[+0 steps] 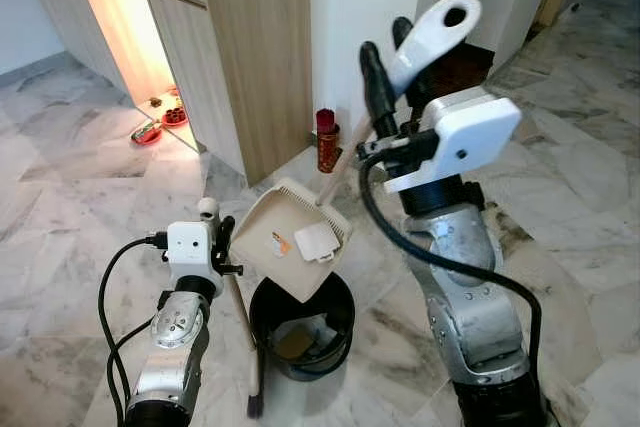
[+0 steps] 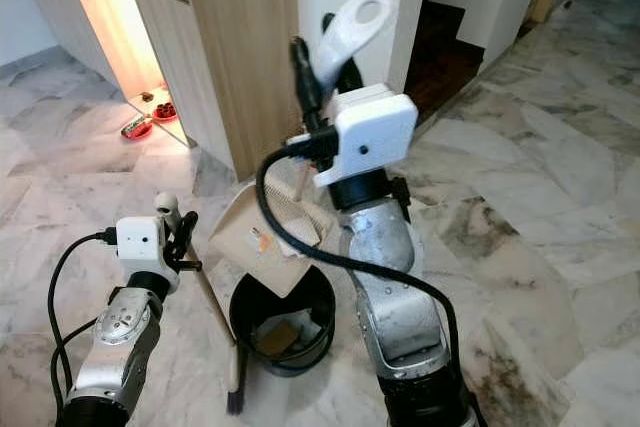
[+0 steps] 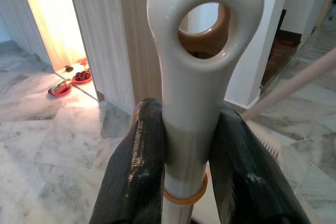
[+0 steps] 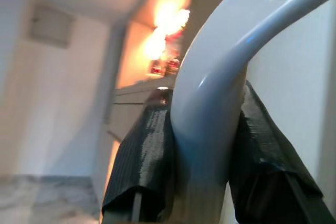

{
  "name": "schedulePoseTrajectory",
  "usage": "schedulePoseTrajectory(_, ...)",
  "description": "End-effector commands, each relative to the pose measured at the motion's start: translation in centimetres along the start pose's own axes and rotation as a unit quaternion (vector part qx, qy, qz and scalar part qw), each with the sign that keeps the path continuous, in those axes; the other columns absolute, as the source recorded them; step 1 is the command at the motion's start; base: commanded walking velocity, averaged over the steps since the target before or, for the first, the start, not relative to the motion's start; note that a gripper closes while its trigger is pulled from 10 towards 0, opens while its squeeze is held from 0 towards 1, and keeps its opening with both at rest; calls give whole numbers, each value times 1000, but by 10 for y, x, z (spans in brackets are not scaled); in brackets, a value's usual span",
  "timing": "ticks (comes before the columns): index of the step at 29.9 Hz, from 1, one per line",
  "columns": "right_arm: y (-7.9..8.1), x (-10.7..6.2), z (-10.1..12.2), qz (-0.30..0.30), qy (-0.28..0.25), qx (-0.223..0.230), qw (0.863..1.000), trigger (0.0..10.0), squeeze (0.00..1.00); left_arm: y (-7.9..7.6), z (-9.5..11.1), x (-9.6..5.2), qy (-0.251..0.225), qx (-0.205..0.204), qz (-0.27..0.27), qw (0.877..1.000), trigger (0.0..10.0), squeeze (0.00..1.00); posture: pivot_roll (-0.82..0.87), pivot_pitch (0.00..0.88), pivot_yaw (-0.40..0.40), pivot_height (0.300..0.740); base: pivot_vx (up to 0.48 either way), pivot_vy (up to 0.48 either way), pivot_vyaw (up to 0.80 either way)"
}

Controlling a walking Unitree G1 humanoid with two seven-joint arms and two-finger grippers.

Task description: Sweep floor

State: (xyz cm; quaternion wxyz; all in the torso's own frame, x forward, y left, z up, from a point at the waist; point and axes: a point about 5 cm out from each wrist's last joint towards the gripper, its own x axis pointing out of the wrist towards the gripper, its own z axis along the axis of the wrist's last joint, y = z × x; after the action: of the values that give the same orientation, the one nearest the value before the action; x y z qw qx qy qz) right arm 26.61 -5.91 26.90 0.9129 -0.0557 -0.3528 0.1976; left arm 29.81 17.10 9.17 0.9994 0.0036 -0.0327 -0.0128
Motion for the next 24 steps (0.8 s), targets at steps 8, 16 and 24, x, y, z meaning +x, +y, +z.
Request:
schedulePoseTrajectory(8, 2, 2, 23, 7, -62, -13, 998, 10000, 0, -2, 9, 5, -22, -2, -7, 1000, 10000, 0, -14, 0, 23, 740, 0, 0, 0)
schedulePoseTrajectory(16, -3, 2, 17, -28, -41, 4, 999, 10000, 0, -3, 9, 5, -23, -2, -7, 1000, 10000, 0, -10, 0, 16, 740, 0, 0, 0)
schedulePoseTrajectory(24, -4, 3, 16, -30, -38, -15, 999, 10000, 0, -3, 9, 5, -23, -4, -7, 1000, 10000, 0, -11, 0, 14, 740, 0, 0, 0)
